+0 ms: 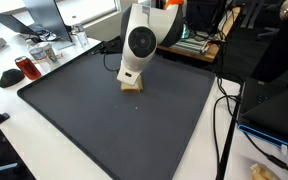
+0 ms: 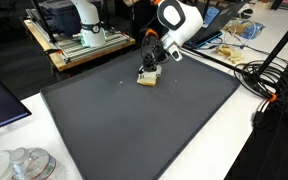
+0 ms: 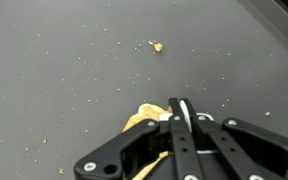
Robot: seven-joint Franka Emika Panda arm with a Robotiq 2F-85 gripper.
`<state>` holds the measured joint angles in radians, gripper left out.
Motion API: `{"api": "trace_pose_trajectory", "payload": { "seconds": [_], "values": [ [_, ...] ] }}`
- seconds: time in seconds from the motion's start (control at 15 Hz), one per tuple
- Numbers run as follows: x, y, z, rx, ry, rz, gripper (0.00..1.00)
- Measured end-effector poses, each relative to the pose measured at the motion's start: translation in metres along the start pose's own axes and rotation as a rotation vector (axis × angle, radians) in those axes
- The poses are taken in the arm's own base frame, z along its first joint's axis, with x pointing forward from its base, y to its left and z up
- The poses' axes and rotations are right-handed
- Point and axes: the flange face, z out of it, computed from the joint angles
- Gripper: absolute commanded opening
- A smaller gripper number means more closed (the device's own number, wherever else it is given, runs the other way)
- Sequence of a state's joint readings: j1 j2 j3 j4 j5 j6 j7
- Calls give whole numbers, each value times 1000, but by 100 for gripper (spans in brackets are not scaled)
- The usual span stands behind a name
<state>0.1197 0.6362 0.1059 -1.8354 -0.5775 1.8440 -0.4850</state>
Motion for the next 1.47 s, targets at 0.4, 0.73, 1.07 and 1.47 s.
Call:
{"api": "trace_pose_trajectory", "payload": {
  "seconds": [0.4,0.73,1.07,1.47],
  "values": [
    [6,-2,-6,-6,4,-7,1],
    [9,-3,-9,-7,8,-11,1],
    [16,-5,-15,-12,10,-19,1],
    [28,-9,-27,-25,15,-31,1]
  ]
}}
